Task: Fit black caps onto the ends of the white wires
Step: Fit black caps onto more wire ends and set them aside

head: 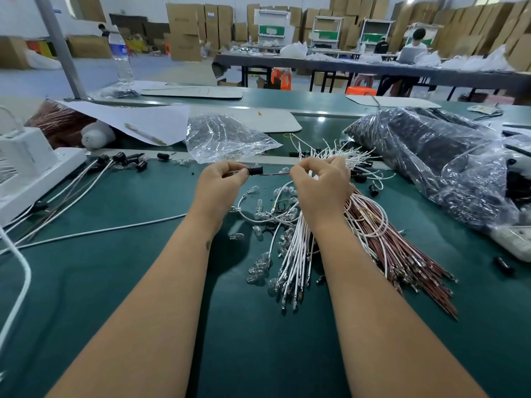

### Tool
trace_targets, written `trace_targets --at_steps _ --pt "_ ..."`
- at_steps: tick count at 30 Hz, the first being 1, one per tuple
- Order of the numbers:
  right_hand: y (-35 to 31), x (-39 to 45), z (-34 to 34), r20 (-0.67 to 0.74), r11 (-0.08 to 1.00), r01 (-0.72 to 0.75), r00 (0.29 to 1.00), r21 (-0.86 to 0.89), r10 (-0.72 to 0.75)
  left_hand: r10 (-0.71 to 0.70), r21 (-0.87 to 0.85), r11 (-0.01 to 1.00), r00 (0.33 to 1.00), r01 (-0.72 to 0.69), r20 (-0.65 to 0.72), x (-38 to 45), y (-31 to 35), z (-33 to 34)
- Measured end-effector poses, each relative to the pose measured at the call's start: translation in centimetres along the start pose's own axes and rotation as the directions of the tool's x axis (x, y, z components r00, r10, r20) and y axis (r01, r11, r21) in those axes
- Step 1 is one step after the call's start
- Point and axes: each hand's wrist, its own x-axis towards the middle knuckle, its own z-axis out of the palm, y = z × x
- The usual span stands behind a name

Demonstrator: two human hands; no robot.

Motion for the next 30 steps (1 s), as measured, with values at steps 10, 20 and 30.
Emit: trace_targets --at_steps 10,20,30 --pt "-0.3 0.0 -0.5 -0.144 0.998 0.055 0.988 -0.005 -0.055 0.027 0.017 0.999 0.999 -0.028 0.031 -0.2 0.2 0.0" --pt "0.1 -0.1 0.4 0.006 0.973 0.171 0.985 -0.158 -0.172 0.073 0.004 0.997 0.991 -0.074 0.109 -0.5 0.2 0.6" --pt "0.4 0.3 0.6 0.071 0.941 0.242 0.970 -0.238 -0.231 0.095 -0.045 0.995 0.995 -0.094 0.037 -0.6 0.5 0.9"
